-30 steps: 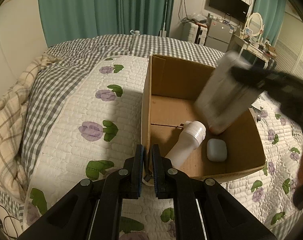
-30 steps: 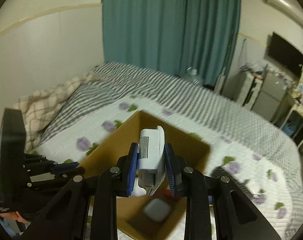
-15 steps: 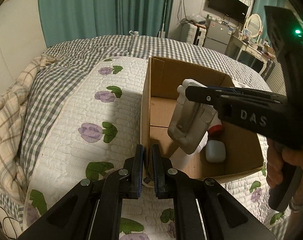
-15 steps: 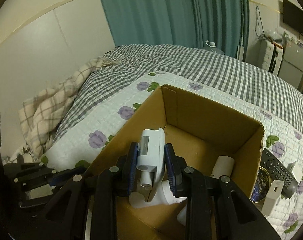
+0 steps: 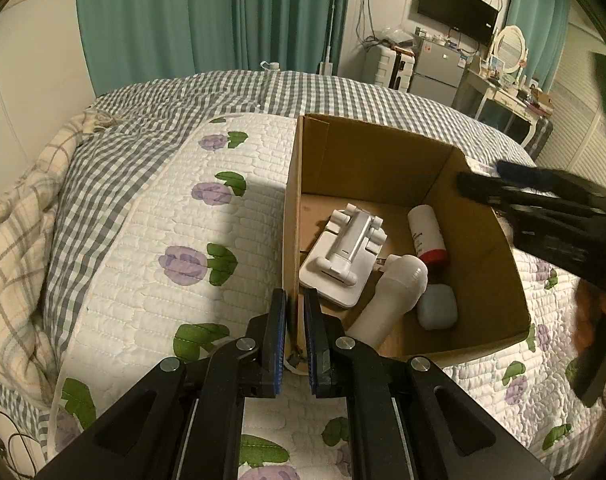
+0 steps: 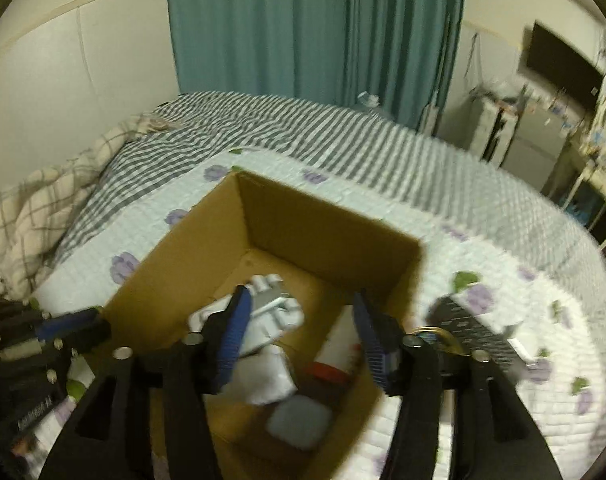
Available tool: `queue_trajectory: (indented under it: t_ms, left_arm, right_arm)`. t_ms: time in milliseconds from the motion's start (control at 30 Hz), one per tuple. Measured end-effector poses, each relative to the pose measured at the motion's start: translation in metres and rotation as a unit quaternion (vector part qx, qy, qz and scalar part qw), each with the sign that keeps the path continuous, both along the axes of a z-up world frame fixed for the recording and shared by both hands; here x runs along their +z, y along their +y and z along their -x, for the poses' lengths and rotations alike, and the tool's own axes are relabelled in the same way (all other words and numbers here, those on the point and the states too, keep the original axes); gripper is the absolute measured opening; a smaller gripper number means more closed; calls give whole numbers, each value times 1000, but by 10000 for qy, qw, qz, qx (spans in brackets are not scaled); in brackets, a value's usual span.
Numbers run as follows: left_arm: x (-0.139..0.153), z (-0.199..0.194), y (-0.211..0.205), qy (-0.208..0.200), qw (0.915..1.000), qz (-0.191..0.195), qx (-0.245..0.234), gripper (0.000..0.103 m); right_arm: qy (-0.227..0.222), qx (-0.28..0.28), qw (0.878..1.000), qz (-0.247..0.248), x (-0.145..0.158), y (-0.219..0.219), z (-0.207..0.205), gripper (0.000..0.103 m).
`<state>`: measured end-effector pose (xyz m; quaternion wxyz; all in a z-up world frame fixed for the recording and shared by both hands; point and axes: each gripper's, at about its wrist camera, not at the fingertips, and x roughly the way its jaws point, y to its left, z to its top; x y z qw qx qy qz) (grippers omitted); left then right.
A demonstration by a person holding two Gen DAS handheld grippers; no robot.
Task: Organize rigid objects
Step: 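Carry the phone stand into the box and open the right gripper, then lower the right gripper onto the white square charger and close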
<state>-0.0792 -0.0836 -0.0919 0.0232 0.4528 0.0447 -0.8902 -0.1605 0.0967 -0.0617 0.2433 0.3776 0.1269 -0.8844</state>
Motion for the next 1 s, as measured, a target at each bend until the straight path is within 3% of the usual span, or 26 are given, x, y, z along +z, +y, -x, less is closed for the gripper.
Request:
queue_trajectory:
  t_ms: [167,433,767,1000]
  left_arm:
    - [1,-1,3,12,10000,96,13,8]
    - [1,-2,3,2,9999,150,29,8]
    - [2,-3,6,-19,9998,215,51,8]
    - [1,-3,5,-25,9998,163,63,8]
  right_arm:
    - [579,-303,9970,-409,35,30,-27,81]
    - [1110,-907,9857,-887,60,82,-57,83]
    - [971,-1232,9820,-1055,26,107,-52,83]
    - [671,-1471,9823,-948,-31,123,-21,83]
